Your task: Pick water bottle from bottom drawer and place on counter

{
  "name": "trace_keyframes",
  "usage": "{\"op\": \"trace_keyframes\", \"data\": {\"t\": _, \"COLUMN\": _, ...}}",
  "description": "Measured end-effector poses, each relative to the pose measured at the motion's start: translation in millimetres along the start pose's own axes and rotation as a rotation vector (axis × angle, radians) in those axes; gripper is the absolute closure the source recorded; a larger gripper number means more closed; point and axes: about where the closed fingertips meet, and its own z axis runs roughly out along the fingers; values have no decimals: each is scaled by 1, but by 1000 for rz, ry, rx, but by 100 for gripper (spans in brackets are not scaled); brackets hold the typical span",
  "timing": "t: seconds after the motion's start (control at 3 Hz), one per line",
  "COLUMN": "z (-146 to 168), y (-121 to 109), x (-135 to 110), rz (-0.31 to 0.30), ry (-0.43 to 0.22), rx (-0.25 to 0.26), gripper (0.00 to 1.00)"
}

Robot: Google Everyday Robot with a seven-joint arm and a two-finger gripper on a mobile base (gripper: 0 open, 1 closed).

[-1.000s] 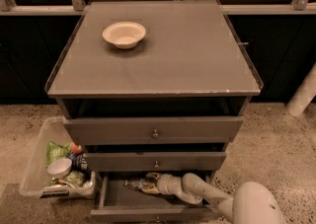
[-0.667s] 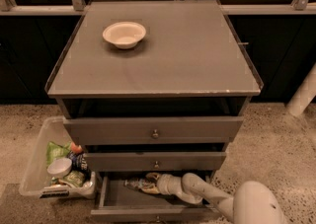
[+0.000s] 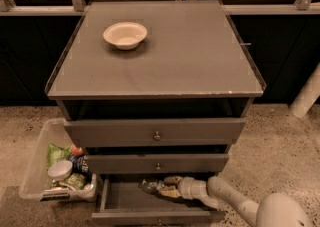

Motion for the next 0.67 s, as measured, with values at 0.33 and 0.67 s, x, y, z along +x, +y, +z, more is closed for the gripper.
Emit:
{"op": "trace_keyframes", "data": {"t": 0.33, "z": -38, "y": -4, "x": -3, "rz": 72, "ry": -27, "rx": -14, "gripper": 100}}
{"op": "trace_keyframes", "data": {"t": 0.67, "z": -73, "y": -5, "x": -9, "rz": 114, "ry": -54, "rx": -28, "gripper": 100}}
